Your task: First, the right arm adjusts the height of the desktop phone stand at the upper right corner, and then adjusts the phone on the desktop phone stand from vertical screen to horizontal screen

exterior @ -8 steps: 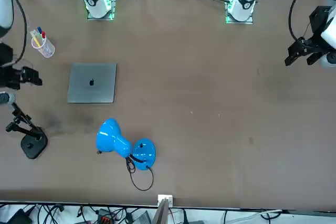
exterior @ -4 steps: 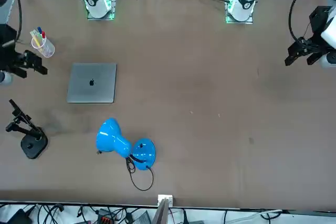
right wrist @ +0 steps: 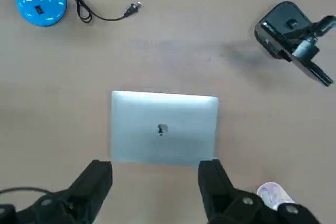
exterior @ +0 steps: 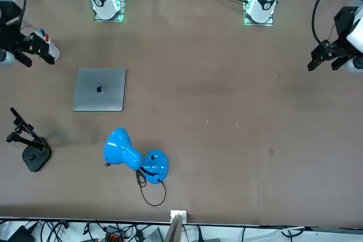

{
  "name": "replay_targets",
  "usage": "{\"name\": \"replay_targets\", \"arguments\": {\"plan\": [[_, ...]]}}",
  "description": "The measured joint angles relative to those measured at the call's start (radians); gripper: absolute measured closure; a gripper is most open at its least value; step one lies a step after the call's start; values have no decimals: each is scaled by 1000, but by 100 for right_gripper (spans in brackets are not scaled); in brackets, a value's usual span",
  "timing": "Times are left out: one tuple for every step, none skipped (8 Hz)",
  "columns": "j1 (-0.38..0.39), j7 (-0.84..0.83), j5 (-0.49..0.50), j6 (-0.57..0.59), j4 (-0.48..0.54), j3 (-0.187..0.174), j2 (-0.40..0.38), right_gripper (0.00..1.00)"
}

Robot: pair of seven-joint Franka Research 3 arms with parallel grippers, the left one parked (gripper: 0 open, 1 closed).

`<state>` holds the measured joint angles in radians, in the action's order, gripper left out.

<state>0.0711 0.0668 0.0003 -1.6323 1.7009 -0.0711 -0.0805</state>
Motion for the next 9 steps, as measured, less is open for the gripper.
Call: {"name": "replay_targets", "arguments": {"plan": [[0, -1, -19, -7, 41, 6, -33, 0], [0, -4, -23, -7, 60, 11, -52, 0], [0, -5, -23, -7, 62, 12, -59, 0], [0, -5, -23, -7, 59, 12, -60, 0], [0, -14, -23, -7, 57, 12, -60, 0], [0, -35, -23, -7, 55, 12, -60, 0], [-1, -53, -22, -7, 55, 12, -60, 0], [-2, -64, -18, -7, 55, 12, -58, 0], [-4, -67, -6, -7, 55, 9, -56, 0]]}}
